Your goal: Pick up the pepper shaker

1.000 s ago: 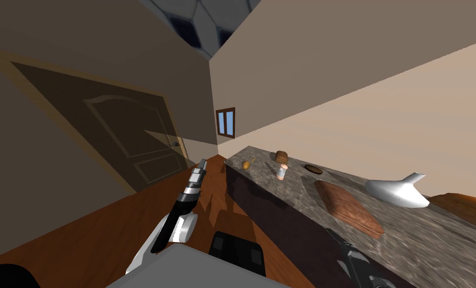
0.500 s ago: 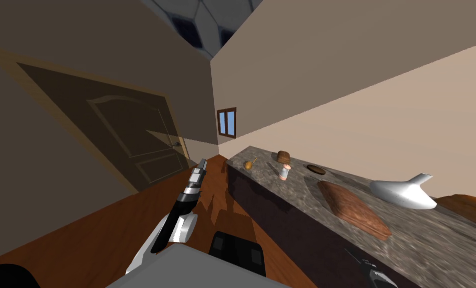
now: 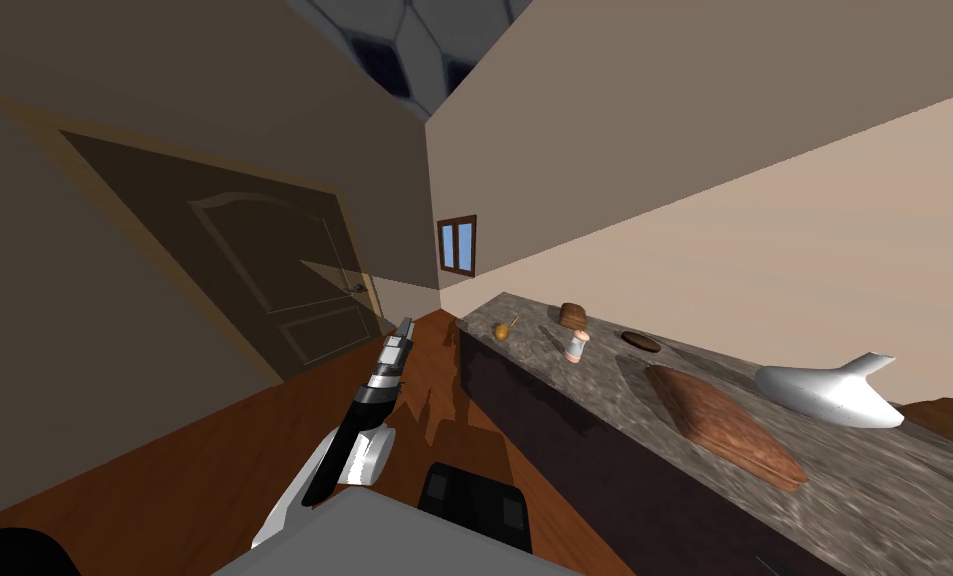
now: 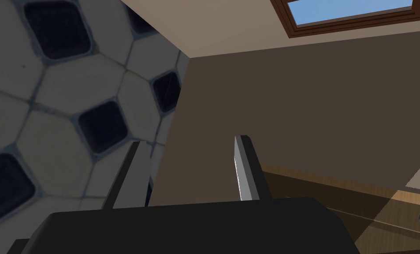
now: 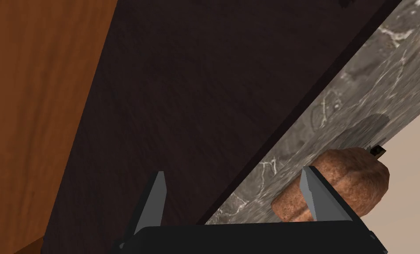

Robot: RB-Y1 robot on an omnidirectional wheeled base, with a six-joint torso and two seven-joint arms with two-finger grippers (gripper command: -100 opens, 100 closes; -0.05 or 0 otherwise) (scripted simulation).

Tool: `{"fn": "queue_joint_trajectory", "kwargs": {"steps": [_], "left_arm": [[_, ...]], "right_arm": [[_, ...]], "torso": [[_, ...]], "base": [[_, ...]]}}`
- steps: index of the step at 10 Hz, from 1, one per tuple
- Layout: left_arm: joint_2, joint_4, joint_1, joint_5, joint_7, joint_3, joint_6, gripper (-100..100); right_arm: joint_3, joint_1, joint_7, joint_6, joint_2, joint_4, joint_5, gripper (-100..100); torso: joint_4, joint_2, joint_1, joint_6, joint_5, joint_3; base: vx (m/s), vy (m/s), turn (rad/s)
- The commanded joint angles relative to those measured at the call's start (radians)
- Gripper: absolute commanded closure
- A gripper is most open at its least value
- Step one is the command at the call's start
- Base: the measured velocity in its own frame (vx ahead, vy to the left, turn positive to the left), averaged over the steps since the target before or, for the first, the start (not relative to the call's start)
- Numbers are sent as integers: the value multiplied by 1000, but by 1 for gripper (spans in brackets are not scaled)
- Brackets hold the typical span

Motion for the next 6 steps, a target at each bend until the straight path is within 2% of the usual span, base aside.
{"fn": "queue_joint_trajectory", "kwargs": {"steps": [1,2,3,4,6], "left_arm": [[0,0,0,0,0,0,0,0],[0,0,0,0,0,0,0,0],[0,0,0,0,0,0,0,0],[0,0,0,0,0,0,0,0],[0,0,0,0,0,0,0,0]], "right_arm": [[3,21,-47,50,-50,11,-4,-100],[3,21,-47,83,-83,11,-4,-100],[3,21,-47,83,-97,11,-4,-100],[-4,74,-96,125,-134,36,-12,-100],[-4,81,-116,168,-194,36,-12,-100]], "torso": [[0,0,0,0,0,0],[0,0,1,0,0,0],[0,0,0,0,0,0],[0,0,-1,0,0,0],[0,-1,1,0,0,0]], "base": [[1,53,23],[4,32,-8],[4,12,-4],[11,51,81],[8,45,8]]}}
